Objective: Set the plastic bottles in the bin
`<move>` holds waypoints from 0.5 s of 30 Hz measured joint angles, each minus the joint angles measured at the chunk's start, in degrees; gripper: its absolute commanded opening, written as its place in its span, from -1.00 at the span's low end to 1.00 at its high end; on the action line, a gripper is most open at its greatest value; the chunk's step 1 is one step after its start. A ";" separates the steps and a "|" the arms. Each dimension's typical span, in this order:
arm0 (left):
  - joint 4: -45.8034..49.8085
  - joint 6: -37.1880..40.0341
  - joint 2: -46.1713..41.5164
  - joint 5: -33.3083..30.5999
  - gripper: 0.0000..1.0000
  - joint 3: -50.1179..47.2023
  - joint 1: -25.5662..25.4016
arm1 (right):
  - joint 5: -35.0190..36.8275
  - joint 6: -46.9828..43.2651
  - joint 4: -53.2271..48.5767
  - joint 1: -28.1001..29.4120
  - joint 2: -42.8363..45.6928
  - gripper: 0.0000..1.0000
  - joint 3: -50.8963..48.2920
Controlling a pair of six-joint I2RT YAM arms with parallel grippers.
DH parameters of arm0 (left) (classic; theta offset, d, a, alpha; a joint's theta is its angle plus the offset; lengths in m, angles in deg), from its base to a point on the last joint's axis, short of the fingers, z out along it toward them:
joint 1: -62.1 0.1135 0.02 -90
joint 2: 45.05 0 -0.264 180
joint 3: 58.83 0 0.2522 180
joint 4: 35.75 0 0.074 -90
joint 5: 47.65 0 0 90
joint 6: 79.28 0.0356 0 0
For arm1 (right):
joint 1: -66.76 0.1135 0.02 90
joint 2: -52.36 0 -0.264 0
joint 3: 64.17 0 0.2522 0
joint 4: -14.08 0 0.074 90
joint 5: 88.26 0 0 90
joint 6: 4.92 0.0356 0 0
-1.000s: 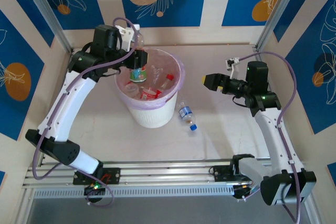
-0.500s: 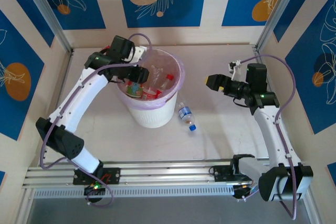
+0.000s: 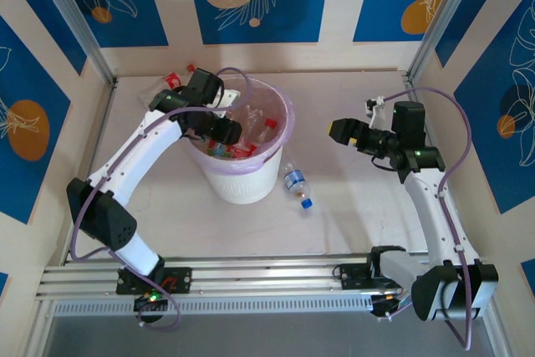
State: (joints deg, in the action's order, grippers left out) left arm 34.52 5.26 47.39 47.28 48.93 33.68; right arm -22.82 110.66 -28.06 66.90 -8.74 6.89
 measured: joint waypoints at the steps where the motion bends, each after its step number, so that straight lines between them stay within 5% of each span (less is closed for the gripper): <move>1: -0.35 -0.13 0.00 0.11 0.63 -0.04 0.00 | 0.02 0.00 -0.02 0.00 0.00 0.72 0.00; 6: -1.27 0.17 -0.09 0.66 1.00 -0.04 0.00 | 0.98 -0.02 -0.96 0.02 0.00 0.71 0.00; 15: -1.09 -0.22 -2.14 1.01 0.93 1.27 0.00 | 7.28 -0.46 -4.24 4.37 -0.59 0.69 -0.90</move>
State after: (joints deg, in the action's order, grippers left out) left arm 33.43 5.05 45.25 48.29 50.20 33.68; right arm -15.54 110.20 -32.30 71.27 -9.33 6.00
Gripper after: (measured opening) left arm 0.988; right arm 0.851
